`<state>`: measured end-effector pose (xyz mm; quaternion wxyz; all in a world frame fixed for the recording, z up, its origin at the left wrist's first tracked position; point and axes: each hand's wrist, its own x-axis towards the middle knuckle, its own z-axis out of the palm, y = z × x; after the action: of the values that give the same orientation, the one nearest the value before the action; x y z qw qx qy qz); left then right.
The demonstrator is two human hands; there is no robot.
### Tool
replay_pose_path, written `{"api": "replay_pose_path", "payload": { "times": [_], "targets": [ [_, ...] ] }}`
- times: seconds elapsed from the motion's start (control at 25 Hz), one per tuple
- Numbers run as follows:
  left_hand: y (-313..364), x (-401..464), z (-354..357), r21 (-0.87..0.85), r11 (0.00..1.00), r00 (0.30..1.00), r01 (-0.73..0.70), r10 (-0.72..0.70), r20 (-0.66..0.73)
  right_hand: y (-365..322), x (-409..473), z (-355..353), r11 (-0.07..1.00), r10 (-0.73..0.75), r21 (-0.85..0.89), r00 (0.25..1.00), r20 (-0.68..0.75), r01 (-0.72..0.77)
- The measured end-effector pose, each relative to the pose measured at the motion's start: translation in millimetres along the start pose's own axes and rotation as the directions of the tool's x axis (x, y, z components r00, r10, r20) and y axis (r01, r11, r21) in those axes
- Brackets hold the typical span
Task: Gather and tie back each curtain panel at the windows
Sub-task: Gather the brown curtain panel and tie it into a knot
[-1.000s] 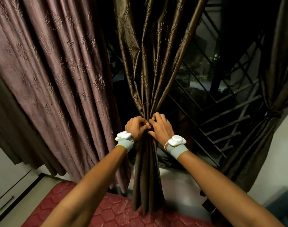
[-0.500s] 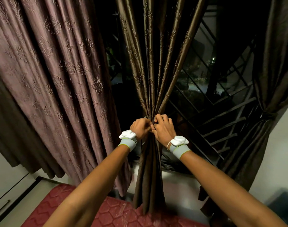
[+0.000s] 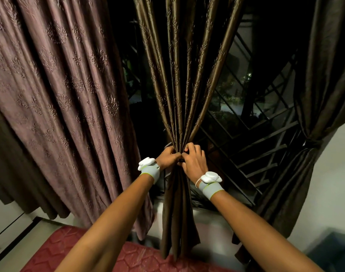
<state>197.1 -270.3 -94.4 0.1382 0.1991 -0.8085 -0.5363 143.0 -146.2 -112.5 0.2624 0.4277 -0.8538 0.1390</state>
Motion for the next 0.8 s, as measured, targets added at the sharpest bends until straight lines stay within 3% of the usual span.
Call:
{"api": "replay_pose_path", "payload": {
  "times": [0.16, 0.4, 0.52, 0.8],
  "targets": [
    [-9, 10, -6, 0.029, 0.999, 0.999, -0.026, 0.026, 0.024, -1, 0, 12, 0.99, 0.059, 0.126, 0.998, 0.012, -0.06],
    [-1, 6, -10, 0.109, 0.986, 0.992, -0.123, 0.118, 0.054, -6, 6, 3, 0.996, 0.084, 0.017, 0.996, 0.017, -0.084],
    [-7, 12, -19, 0.168, 0.98, 0.995, -0.103, 0.099, 0.035, -13, 9, 2, 0.995, 0.097, -0.007, 0.995, 0.005, -0.097],
    [-37, 7, -73, 0.315, 0.948, 0.986, 0.045, 0.009, -0.168, -56, 43, 0, 0.971, 0.025, 0.235, 0.999, 0.023, -0.029]
  ]
}}
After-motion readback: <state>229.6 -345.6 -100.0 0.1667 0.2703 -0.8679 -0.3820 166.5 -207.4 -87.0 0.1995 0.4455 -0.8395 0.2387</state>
